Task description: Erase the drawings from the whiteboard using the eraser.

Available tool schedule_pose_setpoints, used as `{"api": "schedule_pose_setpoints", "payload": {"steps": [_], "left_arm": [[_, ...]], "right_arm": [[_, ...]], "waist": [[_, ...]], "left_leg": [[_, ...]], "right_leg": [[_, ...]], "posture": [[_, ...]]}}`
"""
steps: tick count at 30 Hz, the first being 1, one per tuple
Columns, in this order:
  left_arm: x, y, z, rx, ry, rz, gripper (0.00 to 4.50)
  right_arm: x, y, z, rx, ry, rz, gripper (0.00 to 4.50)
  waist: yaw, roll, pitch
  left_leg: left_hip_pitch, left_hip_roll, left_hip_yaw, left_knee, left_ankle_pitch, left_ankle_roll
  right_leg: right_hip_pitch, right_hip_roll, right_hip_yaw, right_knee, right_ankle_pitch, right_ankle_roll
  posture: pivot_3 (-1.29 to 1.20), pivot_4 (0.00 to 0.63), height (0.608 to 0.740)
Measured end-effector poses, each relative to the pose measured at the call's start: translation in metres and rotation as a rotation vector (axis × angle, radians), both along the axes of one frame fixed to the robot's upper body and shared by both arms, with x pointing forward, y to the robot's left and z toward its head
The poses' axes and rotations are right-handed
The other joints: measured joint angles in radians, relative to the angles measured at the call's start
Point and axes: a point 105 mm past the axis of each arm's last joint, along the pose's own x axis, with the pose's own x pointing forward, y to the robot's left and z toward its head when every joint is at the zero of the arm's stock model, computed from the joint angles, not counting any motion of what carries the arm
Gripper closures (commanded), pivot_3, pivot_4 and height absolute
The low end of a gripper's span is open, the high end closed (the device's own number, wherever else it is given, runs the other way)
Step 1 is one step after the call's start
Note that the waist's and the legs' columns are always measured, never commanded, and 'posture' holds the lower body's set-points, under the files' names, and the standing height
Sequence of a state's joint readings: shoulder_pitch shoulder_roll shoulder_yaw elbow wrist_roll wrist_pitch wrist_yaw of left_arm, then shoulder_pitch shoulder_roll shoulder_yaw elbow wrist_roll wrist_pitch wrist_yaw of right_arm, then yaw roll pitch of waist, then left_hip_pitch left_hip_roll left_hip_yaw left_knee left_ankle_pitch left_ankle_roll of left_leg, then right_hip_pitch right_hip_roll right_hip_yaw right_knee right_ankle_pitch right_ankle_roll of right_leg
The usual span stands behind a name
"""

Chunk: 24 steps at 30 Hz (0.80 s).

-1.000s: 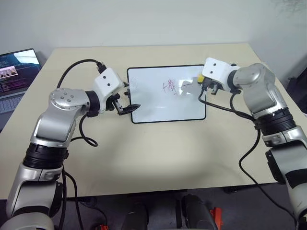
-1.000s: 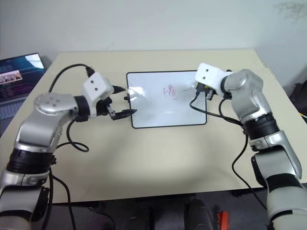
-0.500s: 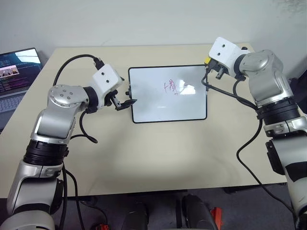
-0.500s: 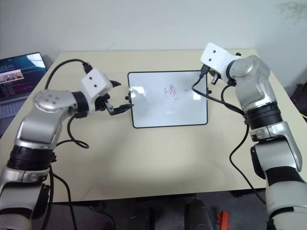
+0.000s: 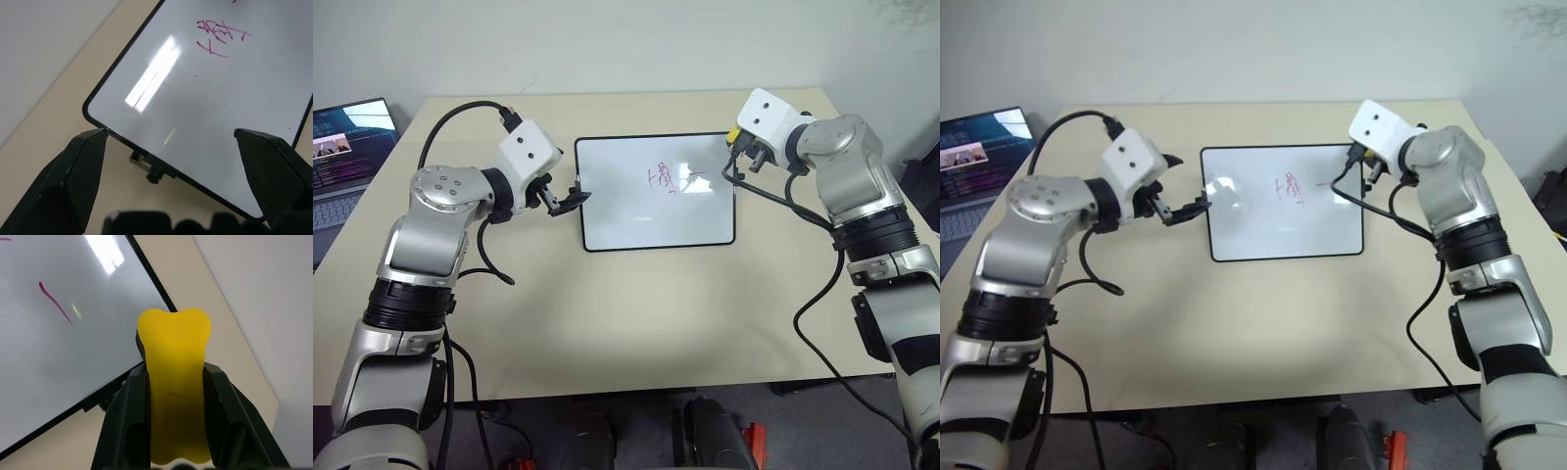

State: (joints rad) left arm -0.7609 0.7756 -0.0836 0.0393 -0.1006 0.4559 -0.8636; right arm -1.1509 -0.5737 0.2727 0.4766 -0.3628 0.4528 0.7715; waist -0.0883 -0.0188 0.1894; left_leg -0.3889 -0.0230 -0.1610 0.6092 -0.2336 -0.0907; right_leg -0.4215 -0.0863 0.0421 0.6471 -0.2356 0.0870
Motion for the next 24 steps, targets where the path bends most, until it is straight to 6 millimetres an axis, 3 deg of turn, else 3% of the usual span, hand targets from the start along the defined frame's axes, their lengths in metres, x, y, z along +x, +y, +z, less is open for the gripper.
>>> {"api": "schedule_pose_setpoints", "payload": {"steps": [5,12,24], "left_arm": [[0.003,-0.006,0.002,-0.043,-0.012,0.004,0.0],[0.01,-0.003,0.024,-0.063,-0.121,0.058,0.0],[0.013,-0.003,0.026,-0.067,-0.149,0.067,0.0]], "right_arm": [[0.0,0.0,0.0,0.005,0.001,-0.003,3.48],[0.0,0.0,0.0,0.012,-0.001,-0.004,3.48],[0.0,0.0,0.0,0.015,0.001,-0.004,3.48]], "waist": [[0.0,0.0,0.0],[0.0,0.0,0.0],[-0.001,0.0,0.0]], "left_leg": [[0.0,0.0,0.0,0.001,0.0,0.0],[0.0,0.0,0.0,0.001,0.0,-0.001],[0.0,0.0,0.0,0.001,0.001,-0.003]], "right_leg": [[0.0,0.0,0.0,0.0,0.0,0.0],[0.0,0.0,0.0,0.0,0.0,0.0],[0.0,0.0,0.0,0.001,0.0,0.0]], "posture": [[0.0,0.15,0.74],[0.0,0.15,0.74],[0.0,0.15,0.74]]}}
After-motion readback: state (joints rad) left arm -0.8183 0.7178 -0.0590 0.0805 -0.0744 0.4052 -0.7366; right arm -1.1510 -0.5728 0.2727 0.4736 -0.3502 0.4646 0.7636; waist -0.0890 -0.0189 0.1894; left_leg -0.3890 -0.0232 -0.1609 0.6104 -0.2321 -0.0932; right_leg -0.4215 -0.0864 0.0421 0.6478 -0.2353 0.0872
